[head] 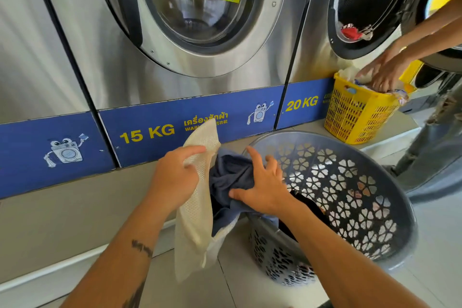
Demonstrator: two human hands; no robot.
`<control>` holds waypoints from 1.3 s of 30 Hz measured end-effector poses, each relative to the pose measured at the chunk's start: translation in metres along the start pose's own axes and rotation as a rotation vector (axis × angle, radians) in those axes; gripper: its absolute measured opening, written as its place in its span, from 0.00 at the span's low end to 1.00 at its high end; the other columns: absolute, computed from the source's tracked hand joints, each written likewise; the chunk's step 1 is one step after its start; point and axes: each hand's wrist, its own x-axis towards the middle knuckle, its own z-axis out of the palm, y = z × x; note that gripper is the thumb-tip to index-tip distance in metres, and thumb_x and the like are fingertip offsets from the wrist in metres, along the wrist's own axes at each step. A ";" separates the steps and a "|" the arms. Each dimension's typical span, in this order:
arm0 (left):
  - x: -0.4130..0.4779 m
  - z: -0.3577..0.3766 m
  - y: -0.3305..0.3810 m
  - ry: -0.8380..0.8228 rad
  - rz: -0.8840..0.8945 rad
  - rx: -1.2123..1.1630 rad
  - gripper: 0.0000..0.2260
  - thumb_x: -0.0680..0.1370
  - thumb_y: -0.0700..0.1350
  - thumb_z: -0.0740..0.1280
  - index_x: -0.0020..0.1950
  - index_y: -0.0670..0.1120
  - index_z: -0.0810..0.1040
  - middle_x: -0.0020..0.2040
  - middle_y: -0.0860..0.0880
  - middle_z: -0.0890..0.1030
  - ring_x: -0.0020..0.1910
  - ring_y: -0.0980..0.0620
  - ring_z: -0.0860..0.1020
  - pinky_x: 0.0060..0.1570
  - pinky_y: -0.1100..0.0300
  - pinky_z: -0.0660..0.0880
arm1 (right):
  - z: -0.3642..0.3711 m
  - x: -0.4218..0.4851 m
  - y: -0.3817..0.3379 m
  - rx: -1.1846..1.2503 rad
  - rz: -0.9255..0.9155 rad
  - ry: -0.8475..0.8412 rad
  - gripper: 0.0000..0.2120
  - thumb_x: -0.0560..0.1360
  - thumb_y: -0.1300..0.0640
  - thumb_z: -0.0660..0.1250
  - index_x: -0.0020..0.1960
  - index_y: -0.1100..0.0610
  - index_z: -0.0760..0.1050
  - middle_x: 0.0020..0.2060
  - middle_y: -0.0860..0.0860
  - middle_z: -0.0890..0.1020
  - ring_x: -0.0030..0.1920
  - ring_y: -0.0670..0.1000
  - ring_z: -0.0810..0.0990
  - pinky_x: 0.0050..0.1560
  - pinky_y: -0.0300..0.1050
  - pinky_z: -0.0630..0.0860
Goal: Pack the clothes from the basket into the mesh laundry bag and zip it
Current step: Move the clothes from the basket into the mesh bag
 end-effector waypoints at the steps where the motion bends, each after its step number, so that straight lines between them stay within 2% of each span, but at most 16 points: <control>1: 0.000 0.000 -0.001 0.004 0.010 0.005 0.26 0.75 0.33 0.56 0.64 0.57 0.78 0.60 0.46 0.80 0.41 0.45 0.81 0.30 0.61 0.75 | 0.001 0.003 0.005 0.098 0.014 -0.077 0.50 0.68 0.40 0.75 0.80 0.39 0.48 0.73 0.56 0.62 0.73 0.63 0.65 0.70 0.62 0.68; 4: -0.002 0.000 -0.002 0.014 0.018 0.031 0.26 0.75 0.33 0.57 0.65 0.57 0.78 0.62 0.48 0.79 0.56 0.34 0.77 0.50 0.46 0.77 | 0.003 0.008 0.014 0.172 -0.046 -0.070 0.35 0.70 0.42 0.71 0.74 0.42 0.62 0.60 0.54 0.77 0.54 0.57 0.79 0.55 0.57 0.78; 6: -0.003 -0.001 -0.001 0.007 0.018 0.034 0.26 0.76 0.33 0.56 0.65 0.57 0.77 0.64 0.49 0.78 0.57 0.34 0.77 0.52 0.44 0.77 | 0.004 0.011 0.014 0.126 -0.098 -0.001 0.23 0.74 0.49 0.68 0.68 0.47 0.68 0.49 0.51 0.79 0.42 0.52 0.77 0.42 0.51 0.76; 8: -0.005 -0.002 0.000 0.005 0.020 0.031 0.26 0.76 0.33 0.56 0.65 0.58 0.77 0.66 0.51 0.77 0.57 0.34 0.77 0.51 0.45 0.77 | 0.005 0.011 0.012 0.028 -0.143 0.057 0.19 0.76 0.53 0.67 0.66 0.49 0.71 0.48 0.52 0.79 0.39 0.51 0.75 0.35 0.45 0.69; 11: -0.005 -0.002 -0.001 -0.008 0.016 0.012 0.26 0.76 0.33 0.57 0.66 0.58 0.77 0.67 0.51 0.76 0.52 0.38 0.79 0.35 0.59 0.75 | 0.004 0.002 -0.002 -0.210 -0.179 0.169 0.19 0.74 0.53 0.67 0.65 0.48 0.72 0.53 0.55 0.78 0.49 0.58 0.76 0.40 0.48 0.71; 14: -0.004 -0.002 0.000 -0.024 0.008 -0.029 0.25 0.76 0.34 0.58 0.65 0.59 0.77 0.68 0.53 0.75 0.36 0.53 0.77 0.28 0.68 0.67 | 0.008 -0.013 -0.026 -0.411 -0.330 0.277 0.22 0.72 0.53 0.66 0.65 0.51 0.74 0.55 0.54 0.78 0.56 0.60 0.75 0.47 0.52 0.75; 18: -0.003 -0.004 0.002 -0.002 -0.007 -0.060 0.25 0.77 0.35 0.59 0.65 0.61 0.77 0.67 0.53 0.76 0.34 0.56 0.74 0.27 0.69 0.67 | 0.008 -0.019 -0.040 -0.337 -0.507 0.026 0.19 0.70 0.49 0.66 0.59 0.51 0.75 0.53 0.51 0.82 0.56 0.58 0.77 0.58 0.58 0.73; 20: -0.003 -0.005 0.000 0.006 -0.010 -0.049 0.24 0.78 0.35 0.59 0.65 0.61 0.77 0.68 0.53 0.75 0.35 0.55 0.75 0.28 0.67 0.67 | -0.003 -0.015 -0.034 -0.122 -0.457 -0.021 0.24 0.70 0.50 0.69 0.66 0.51 0.76 0.58 0.51 0.83 0.61 0.55 0.78 0.63 0.57 0.75; 22: -0.003 -0.006 -0.001 0.008 -0.021 -0.033 0.24 0.78 0.36 0.59 0.66 0.61 0.77 0.70 0.52 0.73 0.33 0.55 0.75 0.26 0.68 0.67 | -0.016 -0.011 -0.022 0.054 -0.439 0.113 0.24 0.72 0.57 0.70 0.68 0.54 0.76 0.60 0.50 0.81 0.60 0.53 0.79 0.61 0.54 0.78; 25: -0.003 -0.008 -0.002 0.013 -0.049 -0.014 0.24 0.79 0.35 0.59 0.67 0.60 0.76 0.70 0.51 0.72 0.31 0.55 0.75 0.22 0.70 0.65 | -0.026 -0.002 -0.001 0.103 -0.368 0.333 0.23 0.71 0.61 0.69 0.65 0.53 0.78 0.56 0.48 0.77 0.56 0.50 0.76 0.57 0.54 0.79; 27: -0.002 -0.008 0.000 0.016 -0.064 -0.009 0.24 0.78 0.35 0.58 0.67 0.59 0.76 0.68 0.49 0.75 0.32 0.55 0.74 0.22 0.69 0.65 | -0.026 0.004 0.011 0.073 -0.181 0.218 0.33 0.67 0.51 0.71 0.72 0.48 0.71 0.63 0.51 0.74 0.65 0.55 0.72 0.67 0.57 0.72; 29: -0.003 -0.006 0.000 0.012 -0.067 0.004 0.25 0.77 0.35 0.58 0.66 0.60 0.76 0.64 0.47 0.77 0.35 0.51 0.77 0.24 0.67 0.65 | -0.020 0.007 0.024 0.288 0.024 -0.081 0.43 0.64 0.43 0.74 0.77 0.45 0.64 0.70 0.51 0.71 0.71 0.56 0.69 0.72 0.59 0.68; 32: -0.007 -0.005 0.002 -0.001 -0.059 0.030 0.25 0.77 0.35 0.58 0.66 0.60 0.76 0.62 0.44 0.79 0.36 0.49 0.78 0.24 0.68 0.64 | -0.004 0.004 0.032 0.674 0.195 -0.326 0.31 0.71 0.51 0.77 0.71 0.48 0.69 0.63 0.51 0.79 0.61 0.55 0.81 0.64 0.57 0.78; 35: -0.011 -0.005 0.005 -0.002 -0.063 0.029 0.25 0.77 0.35 0.58 0.67 0.58 0.76 0.63 0.44 0.78 0.28 0.57 0.72 0.20 0.70 0.64 | 0.006 0.003 0.026 0.491 0.106 -0.219 0.14 0.74 0.54 0.73 0.55 0.48 0.71 0.52 0.52 0.79 0.49 0.53 0.81 0.49 0.52 0.80; 37: -0.012 -0.005 0.005 -0.013 -0.070 0.026 0.25 0.77 0.34 0.58 0.67 0.58 0.76 0.62 0.43 0.79 0.28 0.57 0.72 0.19 0.71 0.64 | 0.001 0.001 0.015 0.273 0.027 -0.098 0.12 0.73 0.54 0.72 0.47 0.49 0.68 0.43 0.51 0.76 0.41 0.53 0.77 0.39 0.52 0.75; 39: -0.013 -0.005 0.005 -0.035 -0.074 0.022 0.25 0.77 0.34 0.58 0.67 0.57 0.76 0.60 0.41 0.80 0.28 0.57 0.71 0.20 0.71 0.64 | -0.002 -0.004 0.001 0.031 -0.071 0.038 0.14 0.71 0.52 0.71 0.50 0.51 0.67 0.42 0.52 0.76 0.41 0.57 0.77 0.38 0.56 0.75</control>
